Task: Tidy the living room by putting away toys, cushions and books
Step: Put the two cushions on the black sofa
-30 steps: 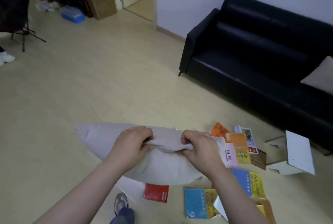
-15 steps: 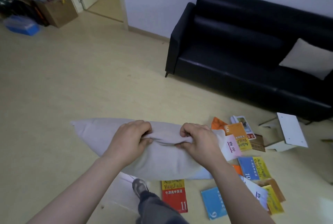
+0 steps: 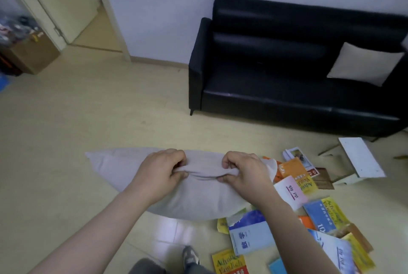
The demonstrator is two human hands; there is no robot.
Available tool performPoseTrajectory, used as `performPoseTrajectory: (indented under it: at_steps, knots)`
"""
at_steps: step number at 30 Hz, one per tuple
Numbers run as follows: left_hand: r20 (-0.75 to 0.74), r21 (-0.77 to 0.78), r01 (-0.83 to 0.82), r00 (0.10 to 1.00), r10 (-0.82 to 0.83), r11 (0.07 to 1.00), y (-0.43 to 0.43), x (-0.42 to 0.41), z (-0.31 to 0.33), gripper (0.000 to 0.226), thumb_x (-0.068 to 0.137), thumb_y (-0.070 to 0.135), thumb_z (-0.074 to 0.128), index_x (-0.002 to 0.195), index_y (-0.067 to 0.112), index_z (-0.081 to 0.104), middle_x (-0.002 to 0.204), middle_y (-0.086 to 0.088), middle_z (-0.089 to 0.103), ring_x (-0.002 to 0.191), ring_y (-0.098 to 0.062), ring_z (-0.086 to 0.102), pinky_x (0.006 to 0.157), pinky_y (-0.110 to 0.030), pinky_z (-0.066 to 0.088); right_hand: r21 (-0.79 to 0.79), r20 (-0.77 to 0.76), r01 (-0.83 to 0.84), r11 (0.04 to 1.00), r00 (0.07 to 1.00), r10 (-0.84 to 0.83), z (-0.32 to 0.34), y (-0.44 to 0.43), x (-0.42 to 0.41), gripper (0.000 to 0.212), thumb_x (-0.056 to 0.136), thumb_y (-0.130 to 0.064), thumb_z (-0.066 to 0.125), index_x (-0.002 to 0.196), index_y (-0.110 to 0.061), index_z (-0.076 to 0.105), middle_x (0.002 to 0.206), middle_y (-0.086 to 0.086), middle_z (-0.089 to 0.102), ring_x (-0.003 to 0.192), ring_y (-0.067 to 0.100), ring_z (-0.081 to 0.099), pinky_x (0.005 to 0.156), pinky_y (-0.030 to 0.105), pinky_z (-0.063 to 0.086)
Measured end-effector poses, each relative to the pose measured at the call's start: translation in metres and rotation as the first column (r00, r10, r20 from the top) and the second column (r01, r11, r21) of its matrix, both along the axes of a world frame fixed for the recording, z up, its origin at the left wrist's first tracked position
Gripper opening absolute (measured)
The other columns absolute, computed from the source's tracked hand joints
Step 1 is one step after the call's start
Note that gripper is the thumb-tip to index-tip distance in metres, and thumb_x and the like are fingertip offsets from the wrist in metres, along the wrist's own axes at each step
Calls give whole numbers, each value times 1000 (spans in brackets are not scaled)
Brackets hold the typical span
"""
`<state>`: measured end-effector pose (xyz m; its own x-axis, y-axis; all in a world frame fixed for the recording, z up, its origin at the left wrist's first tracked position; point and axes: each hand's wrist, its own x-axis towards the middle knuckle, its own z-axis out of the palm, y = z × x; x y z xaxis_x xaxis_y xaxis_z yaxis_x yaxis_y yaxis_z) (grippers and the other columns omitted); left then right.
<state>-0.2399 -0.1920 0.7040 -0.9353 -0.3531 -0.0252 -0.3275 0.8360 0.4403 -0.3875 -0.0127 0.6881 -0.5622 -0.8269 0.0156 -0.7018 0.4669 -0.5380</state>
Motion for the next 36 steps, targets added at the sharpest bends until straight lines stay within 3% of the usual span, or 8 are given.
performPoseTrajectory:
  at_steps: [7,10,15,21,26,29,32,36]
  knots:
    - [21,50,136,990,-137,990,-74,-73,-2,28,83,29,66,78,26,39,75,10,45,72,-17,44,58,-23,27,34,-31,156,987,987,-155,6,-56,-44,28,71,-33,78,82,-26,53,70,-22,45,72,3,40,74,7,27]
    - [47,57,189,980,-192,980,-97,-97,1,28,84,30,65,77,26,39,77,9,46,74,-17,45,61,-28,28,50,-19,228,972,974,-227,10,-74,-55,26,71,-32,78,83,-25,55,71,-22,46,72,-1,40,72,5,26]
    - [48,103,312,947,-318,945,-161,-154,8,36,85,33,64,69,31,31,74,12,45,72,-14,45,61,-25,31,55,-26,371,927,929,-370,24,-124,-82,27,70,-34,78,85,-25,57,75,-19,49,80,7,42,73,6,28]
    - [13,96,473,879,-476,876,-205,-223,4,36,83,35,66,69,31,33,70,15,43,70,-11,44,58,-18,29,7,23,512,859,859,-512,19,-156,-121,28,67,-30,79,71,-31,52,69,-18,52,71,0,44,72,21,32]
    - [-6,82,544,838,-545,835,-217,-283,5,29,82,33,65,74,26,39,72,13,45,70,-11,44,60,-17,31,-34,13,581,813,814,-581,16,-167,-165,26,62,-27,78,68,-30,53,63,-23,46,68,-1,41,67,13,28]
    - [4,88,552,832,-554,829,-221,-331,1,29,83,34,64,72,26,39,74,12,48,70,-7,45,62,-22,35,-37,22,596,802,803,-596,12,-170,-206,25,64,-28,78,69,-29,53,66,-21,49,72,5,47,66,19,31]
    - [19,84,563,824,-566,822,-221,-376,1,36,83,34,66,68,31,33,73,13,45,67,-4,43,59,-18,30,-31,45,605,796,796,-604,9,-170,-248,30,66,-31,76,65,-33,45,69,-19,51,75,9,53,68,27,36]
    - [32,76,570,819,-573,818,-216,-437,4,37,81,33,66,67,31,32,71,14,45,65,-3,43,57,-17,29,0,41,597,802,801,-597,12,-163,-307,32,71,-31,75,64,-35,44,69,-21,50,77,4,51,73,21,36]
